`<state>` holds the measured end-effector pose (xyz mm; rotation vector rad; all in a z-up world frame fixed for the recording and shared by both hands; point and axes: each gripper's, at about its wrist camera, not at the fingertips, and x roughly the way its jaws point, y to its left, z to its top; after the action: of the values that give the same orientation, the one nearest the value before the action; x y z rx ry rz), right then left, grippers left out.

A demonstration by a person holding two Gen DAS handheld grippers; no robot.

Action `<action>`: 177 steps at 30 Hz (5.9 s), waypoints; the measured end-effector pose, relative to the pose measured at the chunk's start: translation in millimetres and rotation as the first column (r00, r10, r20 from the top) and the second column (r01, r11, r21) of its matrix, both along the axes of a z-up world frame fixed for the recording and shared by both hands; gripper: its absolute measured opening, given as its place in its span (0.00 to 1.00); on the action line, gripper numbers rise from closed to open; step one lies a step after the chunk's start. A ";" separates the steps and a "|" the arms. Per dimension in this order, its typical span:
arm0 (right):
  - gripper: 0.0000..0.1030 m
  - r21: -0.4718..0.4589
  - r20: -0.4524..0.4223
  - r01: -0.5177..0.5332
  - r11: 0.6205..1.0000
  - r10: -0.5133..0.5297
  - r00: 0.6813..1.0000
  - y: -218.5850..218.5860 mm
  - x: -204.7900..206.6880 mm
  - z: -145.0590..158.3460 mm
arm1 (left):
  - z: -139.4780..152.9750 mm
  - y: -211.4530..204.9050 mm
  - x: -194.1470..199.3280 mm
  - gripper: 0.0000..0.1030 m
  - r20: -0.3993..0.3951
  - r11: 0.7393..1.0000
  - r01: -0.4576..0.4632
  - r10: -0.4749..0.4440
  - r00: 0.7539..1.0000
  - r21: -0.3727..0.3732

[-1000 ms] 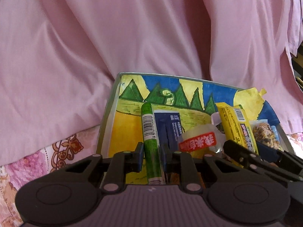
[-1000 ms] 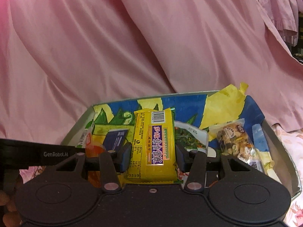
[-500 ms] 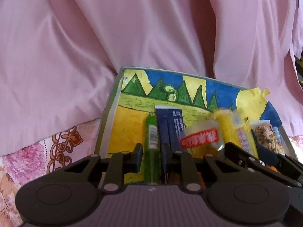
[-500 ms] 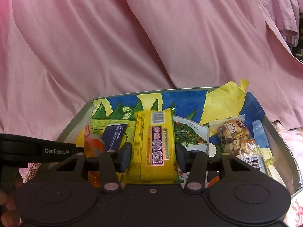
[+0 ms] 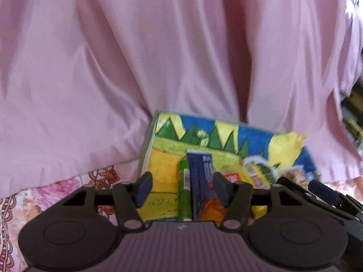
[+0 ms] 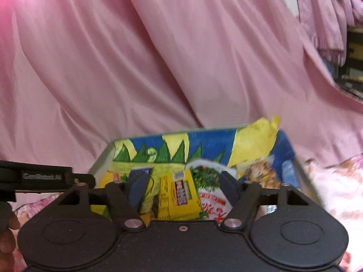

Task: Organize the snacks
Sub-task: 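Lower the wafer pack and green tube into the tray and open both tools, then lift both tools back over the rice cracker pack and gold bag, then close the left tool on the rice cracker pack while the right tool grasps the gold bag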

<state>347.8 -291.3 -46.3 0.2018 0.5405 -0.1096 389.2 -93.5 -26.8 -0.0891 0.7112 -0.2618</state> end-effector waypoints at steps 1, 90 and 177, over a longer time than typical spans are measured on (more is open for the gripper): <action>0.77 -0.005 0.008 0.002 1.000 -0.002 1.000 -0.2 -4.1 6.1 | 5.6 4.6 -6.5 0.72 0.016 1.000 -0.002 0.003 1.000 -0.021; 0.99 -0.106 -0.204 0.034 0.994 -0.055 0.977 80.1 -273.3 55.8 | -19.5 97.4 -246.1 1.00 -0.060 0.994 -0.074 0.079 0.995 0.076; 0.63 -0.018 -0.486 -0.146 0.989 0.119 0.866 25.7 -88.8 -48.4 | -91.3 15.7 -115.2 0.75 -0.063 0.951 0.289 -0.283 0.957 0.108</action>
<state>259.1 -265.6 -94.8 0.0802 1.0509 -0.0388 274.0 -77.8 -118.1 0.1208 0.7846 -0.4965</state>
